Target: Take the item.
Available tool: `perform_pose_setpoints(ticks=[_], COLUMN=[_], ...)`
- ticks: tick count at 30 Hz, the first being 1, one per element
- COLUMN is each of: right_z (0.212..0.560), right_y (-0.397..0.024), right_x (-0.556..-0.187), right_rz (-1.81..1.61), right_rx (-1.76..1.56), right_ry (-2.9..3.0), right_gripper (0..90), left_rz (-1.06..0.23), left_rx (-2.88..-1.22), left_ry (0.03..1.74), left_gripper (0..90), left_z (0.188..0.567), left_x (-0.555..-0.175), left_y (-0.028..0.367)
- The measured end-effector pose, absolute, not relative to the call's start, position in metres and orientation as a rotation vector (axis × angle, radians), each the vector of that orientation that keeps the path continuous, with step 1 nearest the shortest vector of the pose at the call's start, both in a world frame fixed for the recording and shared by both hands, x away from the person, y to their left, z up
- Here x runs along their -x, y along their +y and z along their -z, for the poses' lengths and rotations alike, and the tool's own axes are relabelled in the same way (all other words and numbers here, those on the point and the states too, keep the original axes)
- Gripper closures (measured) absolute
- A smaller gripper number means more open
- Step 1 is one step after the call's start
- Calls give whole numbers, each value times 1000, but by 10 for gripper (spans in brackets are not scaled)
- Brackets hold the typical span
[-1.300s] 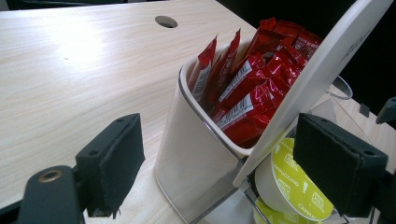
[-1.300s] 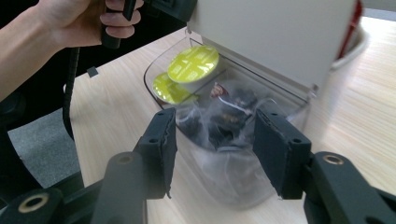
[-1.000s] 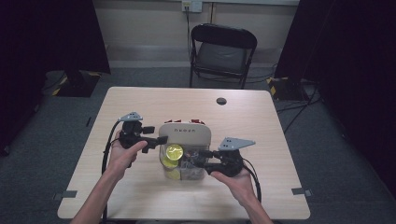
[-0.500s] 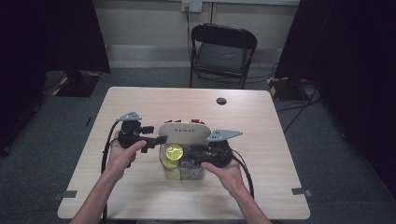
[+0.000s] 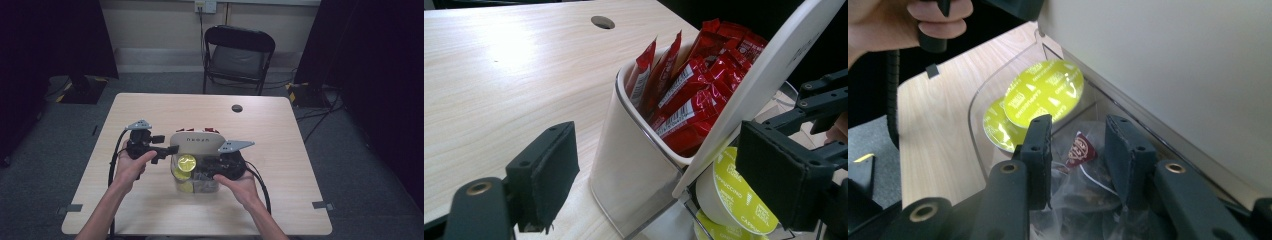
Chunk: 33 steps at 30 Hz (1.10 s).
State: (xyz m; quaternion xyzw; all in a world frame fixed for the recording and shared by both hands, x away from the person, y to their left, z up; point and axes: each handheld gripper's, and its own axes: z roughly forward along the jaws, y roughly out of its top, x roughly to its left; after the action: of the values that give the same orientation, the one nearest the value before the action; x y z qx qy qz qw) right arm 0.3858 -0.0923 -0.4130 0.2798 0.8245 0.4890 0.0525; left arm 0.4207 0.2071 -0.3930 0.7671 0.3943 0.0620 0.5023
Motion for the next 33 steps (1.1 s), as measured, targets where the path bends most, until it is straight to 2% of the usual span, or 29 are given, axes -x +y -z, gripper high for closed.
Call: perform_pose_setpoints(ticks=[8,13,17,33], right_z=[417,418,418,412], right_y=[-92,-93,-95,-100], right_x=[-387,-388,-388,-386], right_rz=[-1437,-1415,-1423,-1518], right_rx=[-874,-885,-890,-874], right_ry=[2534,2529,2531,2496], right_gripper=[698,820,885,900], left_rz=[-145,-151,-147,-149], left_rx=[-1852,-1855,-1855,-1858], left_ry=[954,958,958,957], left_gripper=[170,170,170,169], left_z=[393,394,394,394], left_x=[-421,-420,-421,-421], left_y=[207,207,207,208])
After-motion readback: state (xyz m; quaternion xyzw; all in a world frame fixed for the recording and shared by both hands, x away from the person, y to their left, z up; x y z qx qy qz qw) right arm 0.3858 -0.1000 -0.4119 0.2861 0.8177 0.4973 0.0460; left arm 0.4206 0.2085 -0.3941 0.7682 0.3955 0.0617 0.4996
